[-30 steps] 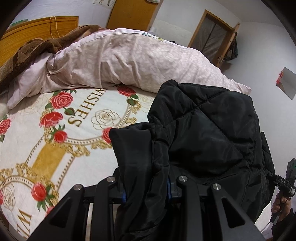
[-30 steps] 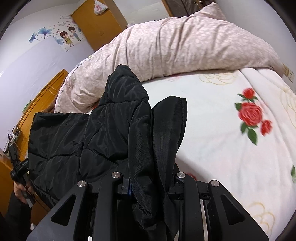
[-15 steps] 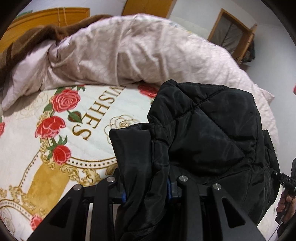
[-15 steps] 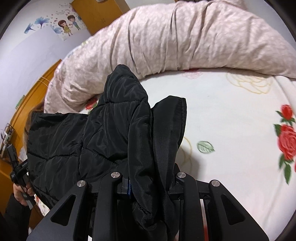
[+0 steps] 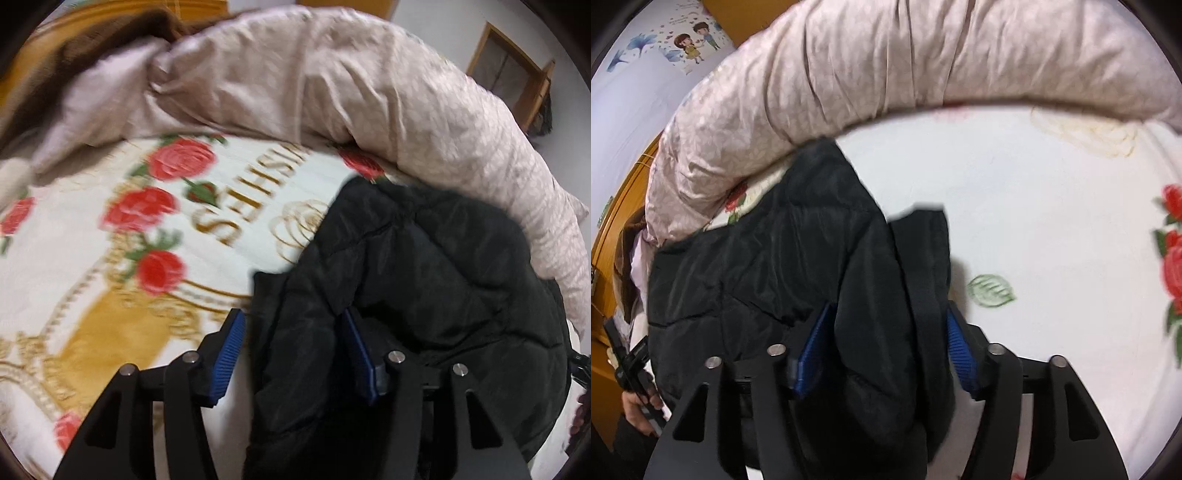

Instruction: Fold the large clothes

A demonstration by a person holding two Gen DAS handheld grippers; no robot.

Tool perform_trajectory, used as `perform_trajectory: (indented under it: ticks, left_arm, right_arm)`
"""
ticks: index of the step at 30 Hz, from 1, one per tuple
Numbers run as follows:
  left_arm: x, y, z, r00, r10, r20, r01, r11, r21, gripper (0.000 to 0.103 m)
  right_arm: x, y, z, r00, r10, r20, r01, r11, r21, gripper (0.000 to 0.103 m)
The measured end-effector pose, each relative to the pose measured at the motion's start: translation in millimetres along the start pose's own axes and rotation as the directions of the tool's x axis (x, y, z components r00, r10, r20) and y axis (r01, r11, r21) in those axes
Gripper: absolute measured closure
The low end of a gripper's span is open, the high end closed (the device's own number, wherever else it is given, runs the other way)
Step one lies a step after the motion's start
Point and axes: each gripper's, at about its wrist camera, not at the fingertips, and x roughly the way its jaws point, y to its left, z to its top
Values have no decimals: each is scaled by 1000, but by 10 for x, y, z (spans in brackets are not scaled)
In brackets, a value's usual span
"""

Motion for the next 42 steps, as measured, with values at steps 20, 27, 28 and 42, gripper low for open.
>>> perform_trajectory:
  ticks: [20,27,28,42]
  left_arm:
    - [290,-1028,82,999,31,-35,-23,978,209,37]
    - [-216,-1056,-76,999,35,-21,-30,980,198,37]
    - [-298,-1065,-108,999,29,-21,-25,980,195,37]
    - [-1531,-1203,-931,1000,-6,-23,10,983,185,37]
  right_arm:
    - [388,600,117,986,-166,-32,159,973,-167,40]
    - [-251,698,-117,992,-121,19,123,976,-181,40]
    - [-324,717,-149,993,-118,26,121,975,-185,40]
    - [-1380,1050,-975,992,-53,113,81,964,-255,40]
